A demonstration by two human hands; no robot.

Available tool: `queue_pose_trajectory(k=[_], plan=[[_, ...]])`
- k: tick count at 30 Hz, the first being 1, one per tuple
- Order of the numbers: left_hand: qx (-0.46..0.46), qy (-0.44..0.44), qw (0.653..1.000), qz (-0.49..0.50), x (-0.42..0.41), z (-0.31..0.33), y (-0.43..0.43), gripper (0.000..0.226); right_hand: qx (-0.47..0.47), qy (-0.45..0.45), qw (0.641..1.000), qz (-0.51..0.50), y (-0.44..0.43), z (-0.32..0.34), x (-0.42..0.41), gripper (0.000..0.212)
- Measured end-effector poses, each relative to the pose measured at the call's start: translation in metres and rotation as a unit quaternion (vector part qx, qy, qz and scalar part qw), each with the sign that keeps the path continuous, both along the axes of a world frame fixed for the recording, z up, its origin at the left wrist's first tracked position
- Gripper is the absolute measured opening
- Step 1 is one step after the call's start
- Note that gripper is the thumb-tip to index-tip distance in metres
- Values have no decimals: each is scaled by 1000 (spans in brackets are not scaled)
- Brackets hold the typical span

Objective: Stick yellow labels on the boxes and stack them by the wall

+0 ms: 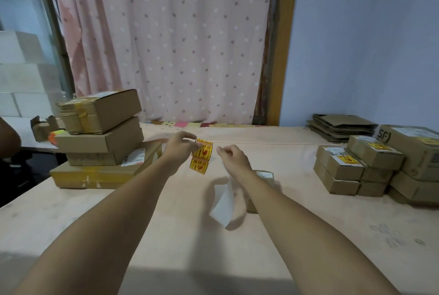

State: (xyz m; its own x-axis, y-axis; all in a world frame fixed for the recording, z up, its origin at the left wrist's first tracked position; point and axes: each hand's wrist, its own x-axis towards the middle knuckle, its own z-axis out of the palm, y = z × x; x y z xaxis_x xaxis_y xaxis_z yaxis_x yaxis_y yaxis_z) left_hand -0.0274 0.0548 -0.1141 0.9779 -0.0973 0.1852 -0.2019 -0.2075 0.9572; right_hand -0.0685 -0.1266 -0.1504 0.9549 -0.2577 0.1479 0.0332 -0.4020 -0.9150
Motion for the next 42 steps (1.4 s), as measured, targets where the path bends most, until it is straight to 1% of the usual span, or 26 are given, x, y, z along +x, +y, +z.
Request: queue_pose_trajectory(k=[2, 5, 7, 9, 11, 13, 15, 17, 20, 22, 24, 26, 28, 31, 33, 36, 39, 41, 42], plan=[[-28, 14, 999, 28, 3, 3, -5, 30, 12, -29, 999, 24, 7, 7, -4, 38], [-77, 32, 995, 56, 4, 4, -12, 30, 30, -19, 995, 91, 10, 14, -4, 41], [-107, 48, 990, 76, 2, 5, -15, 25, 23, -17, 993, 116, 7, 13, -3, 35], [-115, 73, 986, 91, 1, 7, -17, 17, 11, -18, 992, 124, 3, 13, -3, 28], [-120, 103, 983, 98, 3, 9, -17, 14, -3, -12, 992, 128, 0, 14, -5, 21], [-130, 132, 978, 92, 4, 10, -17, 18, 0, -6, 992, 124, -2, 14, -5, 16], [-154, 143, 975, 69, 4, 9, -17, 26, 31, -14, 993, 110, -3, 13, -4, 17], [-162, 120, 979, 23, 2, 7, -18, 33, 88, -35, 991, 94, -1, 17, -5, 21], [-116, 59, 990, -53, -12, 5, -20, 38, 173, -53, 983, 41, 4, 31, -10, 28], [-95, 38, 990, -94, -18, 2, -21, 53, 198, -52, 979, -9, 5, 39, -11, 34], [-80, 23, 989, -120, -20, -2, -21, 60, 198, -38, 979, -41, 5, 45, -13, 37], [-80, 12, 990, -114, -18, -3, -21, 56, 184, -21, 982, -43, 4, 45, -14, 42], [-97, -2, 991, -91, -19, -1, -22, 49, 166, -14, 986, -15, 0, 42, -16, 42], [-122, -15, 990, -68, -17, 3, -25, 41, 127, -21, 991, 44, -7, 32, -16, 30], [-128, -13, 990, -63, -17, 3, -26, 41, 116, -25, 991, 64, -10, 24, -13, 24], [-131, -5, 988, -85, -17, 0, -26, 43, 162, -31, 986, 35, -12, 22, -9, 21], [-106, -5, 988, -111, -15, -5, -24, 38, 199, -27, 980, 13, -13, 23, -8, 18], [-88, -8, 991, -101, -14, -6, -24, 34, 175, -27, 984, 5, -12, 21, -7, 21], [-80, -13, 992, -93, -14, -6, -25, 30, 132, -35, 991, -11, -11, 20, -6, 25]])
